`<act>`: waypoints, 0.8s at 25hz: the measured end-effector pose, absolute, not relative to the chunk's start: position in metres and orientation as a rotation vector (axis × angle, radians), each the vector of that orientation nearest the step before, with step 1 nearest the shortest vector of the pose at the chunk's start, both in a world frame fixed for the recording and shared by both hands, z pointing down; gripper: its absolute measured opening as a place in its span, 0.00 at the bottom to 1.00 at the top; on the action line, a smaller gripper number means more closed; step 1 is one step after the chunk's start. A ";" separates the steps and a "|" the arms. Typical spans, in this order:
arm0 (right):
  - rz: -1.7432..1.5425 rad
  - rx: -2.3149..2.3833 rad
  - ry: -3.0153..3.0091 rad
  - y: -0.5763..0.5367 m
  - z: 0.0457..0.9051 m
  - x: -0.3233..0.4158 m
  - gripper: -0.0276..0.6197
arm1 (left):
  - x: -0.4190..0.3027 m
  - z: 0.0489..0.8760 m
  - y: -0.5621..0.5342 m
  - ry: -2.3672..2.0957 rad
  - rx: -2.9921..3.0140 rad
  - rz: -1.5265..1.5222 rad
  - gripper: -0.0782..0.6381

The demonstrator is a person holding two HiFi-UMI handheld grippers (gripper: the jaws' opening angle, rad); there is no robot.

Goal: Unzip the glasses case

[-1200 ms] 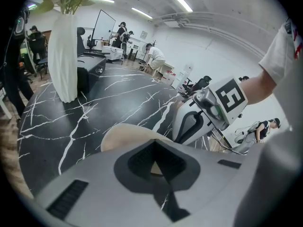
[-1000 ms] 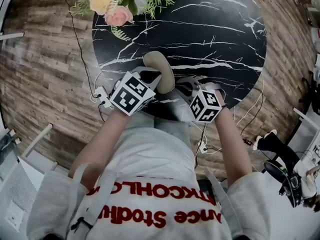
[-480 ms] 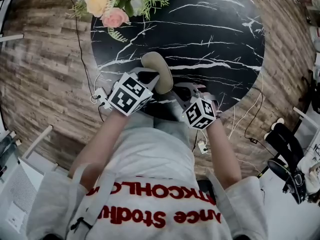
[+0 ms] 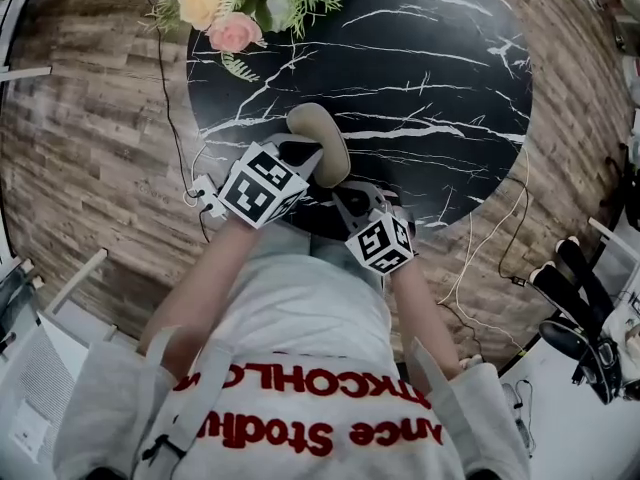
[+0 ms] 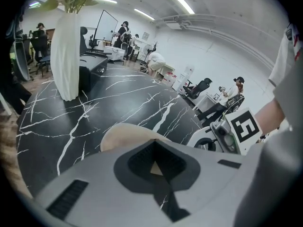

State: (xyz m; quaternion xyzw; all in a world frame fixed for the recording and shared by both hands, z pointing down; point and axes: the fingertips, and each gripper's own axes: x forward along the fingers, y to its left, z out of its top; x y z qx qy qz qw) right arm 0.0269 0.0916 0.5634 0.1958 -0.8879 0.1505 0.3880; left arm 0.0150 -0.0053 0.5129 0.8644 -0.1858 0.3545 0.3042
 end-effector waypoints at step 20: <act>0.335 1.527 -2.556 -0.061 0.322 0.105 0.07 | -0.034 0.336 -0.076 -0.986 2.714 0.281 0.12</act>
